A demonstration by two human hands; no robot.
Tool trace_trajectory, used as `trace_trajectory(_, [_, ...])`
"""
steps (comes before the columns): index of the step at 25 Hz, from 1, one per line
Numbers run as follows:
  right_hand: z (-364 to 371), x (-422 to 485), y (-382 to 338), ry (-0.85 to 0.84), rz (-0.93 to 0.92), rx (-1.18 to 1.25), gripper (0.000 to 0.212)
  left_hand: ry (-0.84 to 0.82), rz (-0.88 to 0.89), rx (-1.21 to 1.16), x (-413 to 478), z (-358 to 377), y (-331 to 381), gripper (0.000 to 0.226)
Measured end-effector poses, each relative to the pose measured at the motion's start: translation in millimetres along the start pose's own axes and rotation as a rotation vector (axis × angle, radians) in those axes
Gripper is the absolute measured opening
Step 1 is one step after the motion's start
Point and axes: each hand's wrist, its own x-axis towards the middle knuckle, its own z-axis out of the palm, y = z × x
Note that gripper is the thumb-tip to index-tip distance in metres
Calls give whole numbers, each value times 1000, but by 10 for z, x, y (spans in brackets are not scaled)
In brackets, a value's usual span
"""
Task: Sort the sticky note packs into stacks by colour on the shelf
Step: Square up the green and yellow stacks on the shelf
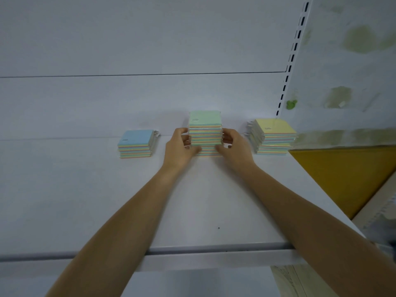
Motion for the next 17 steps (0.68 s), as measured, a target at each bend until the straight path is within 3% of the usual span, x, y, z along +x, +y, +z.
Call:
trace_trajectory(13, [-21,-23,-31,66,-25,-33,29,65,54,51,-23,-27,9,47])
trace_trajectory(17, [-41,-3,-19,35,52,-17,39,31,18,51,7,-38,-2,53])
